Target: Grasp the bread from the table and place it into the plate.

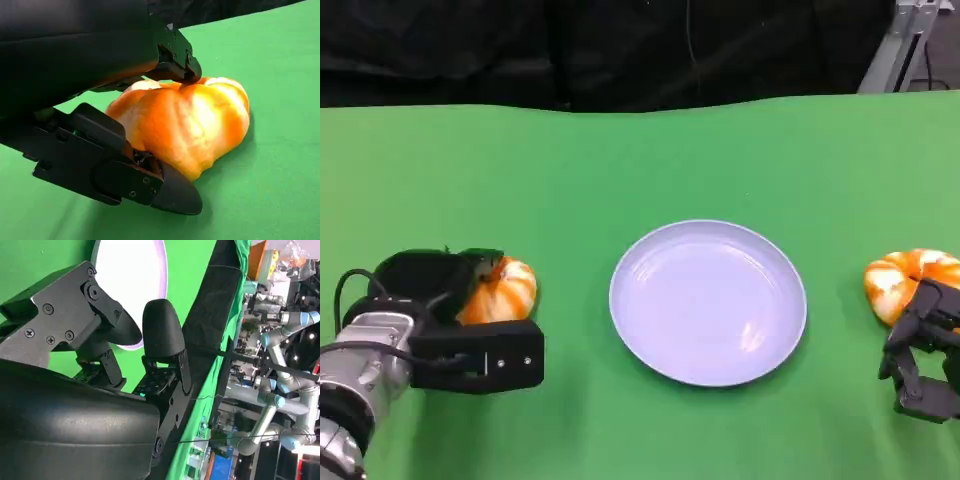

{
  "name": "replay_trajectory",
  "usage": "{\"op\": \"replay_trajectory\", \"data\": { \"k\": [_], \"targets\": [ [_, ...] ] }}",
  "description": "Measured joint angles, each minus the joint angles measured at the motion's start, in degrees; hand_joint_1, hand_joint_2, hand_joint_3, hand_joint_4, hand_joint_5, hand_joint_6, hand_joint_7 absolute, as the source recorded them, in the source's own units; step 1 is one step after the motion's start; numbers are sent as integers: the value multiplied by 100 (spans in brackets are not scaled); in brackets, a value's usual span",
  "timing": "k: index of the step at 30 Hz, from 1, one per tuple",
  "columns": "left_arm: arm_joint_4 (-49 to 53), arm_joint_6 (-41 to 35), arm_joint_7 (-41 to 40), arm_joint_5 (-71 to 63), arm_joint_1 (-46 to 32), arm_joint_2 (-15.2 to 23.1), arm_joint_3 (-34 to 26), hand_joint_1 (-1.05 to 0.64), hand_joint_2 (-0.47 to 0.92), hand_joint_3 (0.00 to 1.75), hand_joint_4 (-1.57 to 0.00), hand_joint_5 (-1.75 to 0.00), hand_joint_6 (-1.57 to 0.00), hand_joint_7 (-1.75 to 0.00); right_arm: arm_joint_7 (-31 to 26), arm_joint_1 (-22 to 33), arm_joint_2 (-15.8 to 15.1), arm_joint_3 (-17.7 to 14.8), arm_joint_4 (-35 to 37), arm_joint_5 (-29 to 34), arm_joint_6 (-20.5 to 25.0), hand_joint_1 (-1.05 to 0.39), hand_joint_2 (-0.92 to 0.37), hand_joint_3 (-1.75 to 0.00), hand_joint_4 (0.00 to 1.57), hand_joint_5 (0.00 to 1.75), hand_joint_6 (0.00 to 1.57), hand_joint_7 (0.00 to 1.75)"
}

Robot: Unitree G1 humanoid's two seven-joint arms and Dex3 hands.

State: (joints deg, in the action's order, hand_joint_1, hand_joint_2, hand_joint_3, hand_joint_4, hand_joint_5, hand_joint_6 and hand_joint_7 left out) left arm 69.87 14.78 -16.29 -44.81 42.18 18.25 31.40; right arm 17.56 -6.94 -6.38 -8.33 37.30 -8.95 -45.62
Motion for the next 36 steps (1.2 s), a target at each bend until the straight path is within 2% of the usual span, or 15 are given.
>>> {"op": "replay_trajectory", "data": {
  "k": [5, 14, 16, 17, 19, 22, 23, 24, 25, 26, 27, 28, 30, 33, 36],
  "targets": [
    [21, 100, -21, 9, 0, 7, 13, -72, 92, 6, -47, -3, -40, -3, -1, 0, 0, 0, 0, 2, 0, 0, -45, -136, 88, 170, 83, 151],
    [40, 165, -23, 19, 0, 9, 20, -71, 92, 5, -47, -2, -41, -2, -2, 0, 0, 0, 0, 3, 0, 0, -45, -137, 88, 170, 83, 151],
    [43, 175, -22, 51, -1, 7, 10, -39, 91, 2, -62, -6, -56, -5, -2, 0, 0, 0, 0, 3, -1, -2, -45, -135, 89, 169, 84, 151],
    [48, 195, -23, 89, -2, 3, -18, -32, 91, 1, -67, -6, -60, -5, -2, 0, 0, 0, 2, 3, -2, -2, -45, -135, 89, 168, 84, 151],
    [53, 260, -30, 225, -13, -21, -94, -24, 91, 1, -80, -9, -65, -5, 0, 0, 0, -1, 17, 2, -4, -3, -46, -134, 89, 168, 84, 151],
    [72, 330, -162, 274, -45, -53, -145, -19, 92, 1, -89, -12, -70, -5, 7, 0, 0, -1, 23, -2, -7, -4, -46, -133, 89, 168, 84, 151],
    [78, 338, -197, 281, -50, -61, -148, -18, 92, 2, -94, -16, -72, -5, 8, 0, 0, -1, 24, -1, -8, -4, -46, -133, 89, 168, 84, 151],
    [82, 349, -217, 287, -50, -68, -152, -17, 92, 3, -88, -42, -75, -3, 9, -1, 0, -1, 24, -1, -9, -4, -46, -133, 89, 168, 84, 151],
    [87, 370, -222, 305, -50, -71, -160, -17, 92, 4, -74, -78, -79, -2, 9, 0, 0, -1, 24, -1, -10, -5, -46, -132, 89, 168, 84, 151],
    [94, 390, -229, 331, -50, -72, -172, -16, 92, 4, -69, -91, -81, -2, 8, 0, 0, -1, 24, -1, -10, -5, -46, -132, 89, 168, 84, 151],
    [100, 411, -262, 354, -51, -72, -185, -15, 92, 4, -68, -93, -83, -2, 8, 0, 0, -1, 24, 0, -10, -5, -46, -131, 89, 168, 84, 151],
    [105, 435, -306, 382, -53, -72, -195, -15, 92, 8, -72, -82, -86, -1, 6, 0, 0, -1, 24, 2, -10, -5, -47, -131, 89, 168, 84, 151],
    [120, 474, -369, 397, -55, -74, -201, -16, 92, 11, -76, -71, -89, -2, 5, 0, 0, -1, 24, 2, -10, -5, -47, -131, 89, 168, 84, 151],
    [131, 482, -405, 445, -54, -80, -203, -16, 92, 10, -81, -97, -109, -6, 7, 0, 0, -1, 23, 1, -10, -5, -47, -131, 89, 169, 83, 152],
    [130, 476, -447, 454, -52, -86, -203, -13, 92, 12, -70, -150, -121, -16, 8, 0, 0, -1, 23, 0, -10, -5, -47, -131, 89, 169, 83, 152]
  ]
}}
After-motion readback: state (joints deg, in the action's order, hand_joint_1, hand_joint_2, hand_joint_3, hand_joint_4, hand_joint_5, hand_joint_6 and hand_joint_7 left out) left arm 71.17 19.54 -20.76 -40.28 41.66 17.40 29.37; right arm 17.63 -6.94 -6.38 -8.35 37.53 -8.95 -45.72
